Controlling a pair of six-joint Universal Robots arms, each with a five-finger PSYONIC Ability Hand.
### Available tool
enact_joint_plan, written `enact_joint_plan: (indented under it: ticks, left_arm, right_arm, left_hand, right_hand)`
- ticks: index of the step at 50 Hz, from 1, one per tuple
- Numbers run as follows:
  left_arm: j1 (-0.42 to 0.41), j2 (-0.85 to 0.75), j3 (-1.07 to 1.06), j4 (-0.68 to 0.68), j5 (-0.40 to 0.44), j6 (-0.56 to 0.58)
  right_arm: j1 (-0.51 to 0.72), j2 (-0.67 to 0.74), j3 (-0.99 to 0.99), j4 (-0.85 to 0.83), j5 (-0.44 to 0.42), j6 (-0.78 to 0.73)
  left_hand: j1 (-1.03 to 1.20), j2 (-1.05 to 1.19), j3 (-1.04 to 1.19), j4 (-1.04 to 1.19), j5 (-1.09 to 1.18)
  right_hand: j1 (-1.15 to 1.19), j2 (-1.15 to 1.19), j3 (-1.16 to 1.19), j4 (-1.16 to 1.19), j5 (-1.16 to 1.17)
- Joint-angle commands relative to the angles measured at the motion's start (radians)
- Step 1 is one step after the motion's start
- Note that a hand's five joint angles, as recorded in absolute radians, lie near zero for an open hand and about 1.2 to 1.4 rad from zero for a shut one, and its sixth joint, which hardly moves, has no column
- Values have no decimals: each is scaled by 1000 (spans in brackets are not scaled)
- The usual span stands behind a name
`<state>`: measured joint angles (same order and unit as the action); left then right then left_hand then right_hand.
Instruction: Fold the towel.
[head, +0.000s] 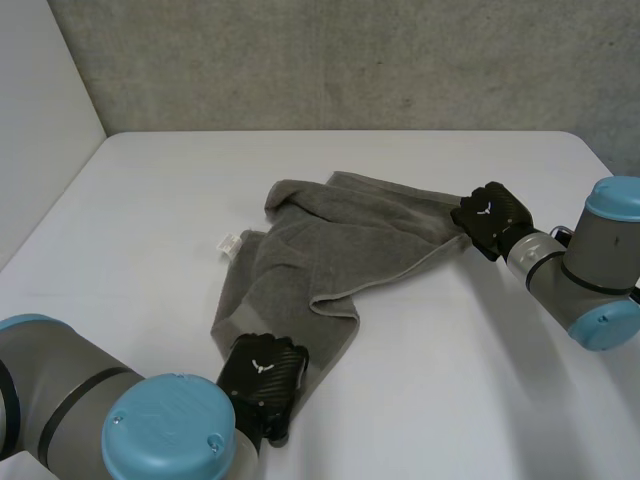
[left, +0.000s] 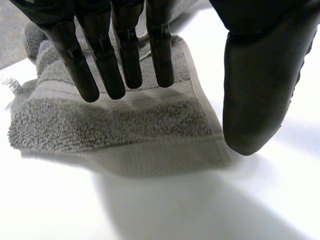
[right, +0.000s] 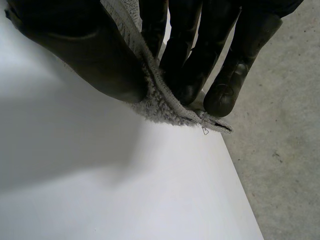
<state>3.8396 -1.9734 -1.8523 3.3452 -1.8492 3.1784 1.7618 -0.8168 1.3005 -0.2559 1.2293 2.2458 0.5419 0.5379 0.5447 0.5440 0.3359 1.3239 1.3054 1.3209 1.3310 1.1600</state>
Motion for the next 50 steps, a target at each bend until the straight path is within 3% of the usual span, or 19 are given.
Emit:
enact_joint_plan:
  ticks: [1, 23, 30, 43, 50]
  left_arm:
    - [3, 1, -11, -9, 1, 0]
    - [9, -36, 13, 5, -1, 0]
    - [9, -45, 15, 28, -1, 0]
    - [9, -53, 15, 34, -1, 0]
    - [14, -36, 31, 36, -1, 0]
  right_arm:
    - [-1, 1, 0, 0, -1, 0]
    - [-1, 1, 5, -2, 1, -2]
    - [-1, 1, 5, -2, 2, -2]
    - [-1, -1, 8, 0, 7, -2]
    - [-1, -4, 9, 0, 7, -2]
  left_hand:
    - [-44, -40, -46, -46, -12]
    - [30, 34, 27, 28, 61]
    - [291, 295, 288, 289, 322]
    - [376, 380, 373, 374, 408]
    - [854, 858, 852, 852, 886]
  right_hand:
    - [72, 91, 75, 65, 62]
    - [72, 91, 75, 65, 62]
    - [72, 91, 75, 65, 62]
    - [72, 91, 75, 65, 62]
    - [72, 91, 75, 65, 62]
